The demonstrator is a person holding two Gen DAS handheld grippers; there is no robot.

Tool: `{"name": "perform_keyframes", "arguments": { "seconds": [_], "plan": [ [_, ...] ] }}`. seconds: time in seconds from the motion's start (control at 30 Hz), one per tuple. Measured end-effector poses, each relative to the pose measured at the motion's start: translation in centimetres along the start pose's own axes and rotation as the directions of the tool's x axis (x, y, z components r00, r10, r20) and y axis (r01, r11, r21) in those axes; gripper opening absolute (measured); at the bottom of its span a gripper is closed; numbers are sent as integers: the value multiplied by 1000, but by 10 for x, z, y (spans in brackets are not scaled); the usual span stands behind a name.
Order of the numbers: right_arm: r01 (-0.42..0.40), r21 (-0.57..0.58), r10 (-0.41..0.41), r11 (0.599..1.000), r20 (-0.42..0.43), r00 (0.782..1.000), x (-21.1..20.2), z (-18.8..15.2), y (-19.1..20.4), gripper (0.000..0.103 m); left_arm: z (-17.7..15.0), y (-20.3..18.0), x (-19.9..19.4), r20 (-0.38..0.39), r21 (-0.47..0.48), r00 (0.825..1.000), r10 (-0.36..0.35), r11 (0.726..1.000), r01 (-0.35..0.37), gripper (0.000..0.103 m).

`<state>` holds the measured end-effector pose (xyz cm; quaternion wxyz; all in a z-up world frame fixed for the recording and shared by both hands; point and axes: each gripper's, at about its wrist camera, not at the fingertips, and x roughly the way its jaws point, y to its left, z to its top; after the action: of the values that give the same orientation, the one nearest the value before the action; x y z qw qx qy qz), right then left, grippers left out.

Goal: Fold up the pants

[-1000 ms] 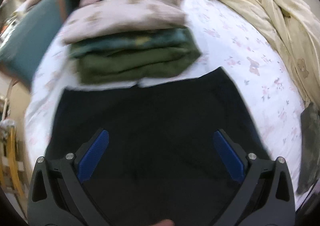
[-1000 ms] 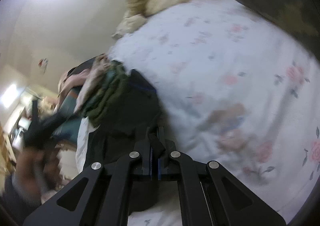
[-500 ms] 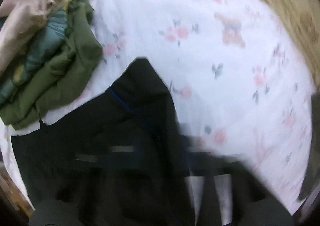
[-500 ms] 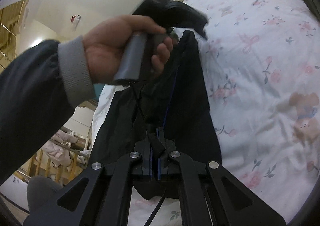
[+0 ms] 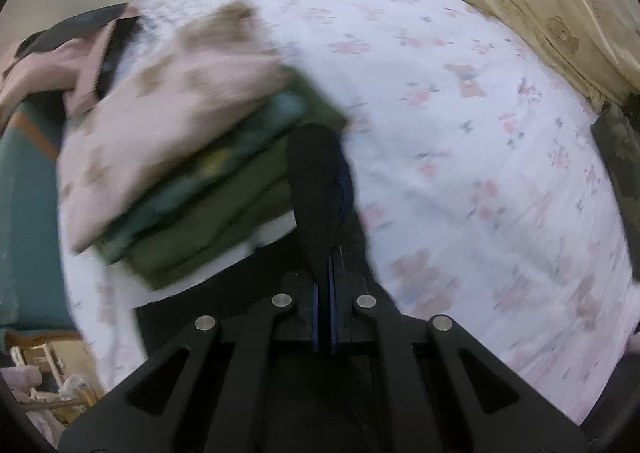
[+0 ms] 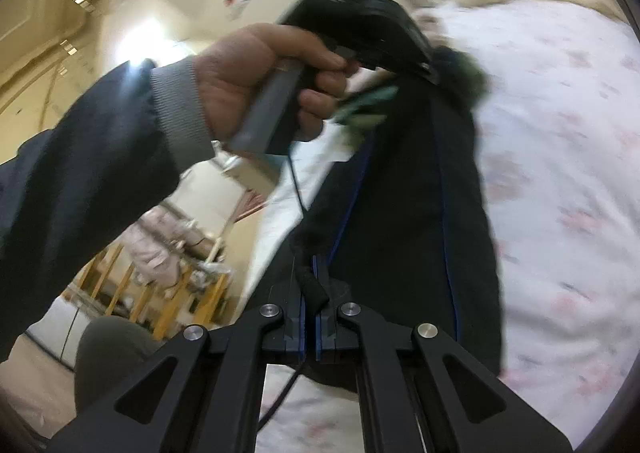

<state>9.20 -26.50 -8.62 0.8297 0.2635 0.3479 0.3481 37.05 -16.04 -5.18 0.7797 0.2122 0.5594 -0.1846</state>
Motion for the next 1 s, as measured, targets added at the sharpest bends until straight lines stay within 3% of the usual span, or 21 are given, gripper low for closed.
{"name": "perform_keyframes", "arguments": {
  "seconds": [0.27,0.53,0.67,0.73,0.8,0.87,1.0],
  "plan": [
    [-85,-95,71,992,-142,987,104,7,68,2,-52,102,-3,-16,-82,999,48,995,-49,2],
    [-60,-92,29,994,-298,954,193,-20,84,2,-106,168,80,-130,-132,987,97,985,-114,3],
    [-34,-86,3,996,-336,942,217,-23,81,2,-119,190,98,-133,-210,984,122,966,-148,7],
    [-28,-83,-2,996,-348,938,218,-23,78,2,-128,202,98,-137,-244,988,74,964,-106,17],
    [-18,-74,-10,997,-358,933,226,-24,85,2,-134,212,90,-135,-264,989,60,960,-94,55],
    [-14,-76,-16,997,-373,928,226,-25,87,2,-146,224,69,-101,-285,994,49,956,-76,74],
    [-12,-113,-34,994,-395,918,240,-28,99,7,-185,244,16,-24,-300,997,79,950,-83,75]
  ]
}}
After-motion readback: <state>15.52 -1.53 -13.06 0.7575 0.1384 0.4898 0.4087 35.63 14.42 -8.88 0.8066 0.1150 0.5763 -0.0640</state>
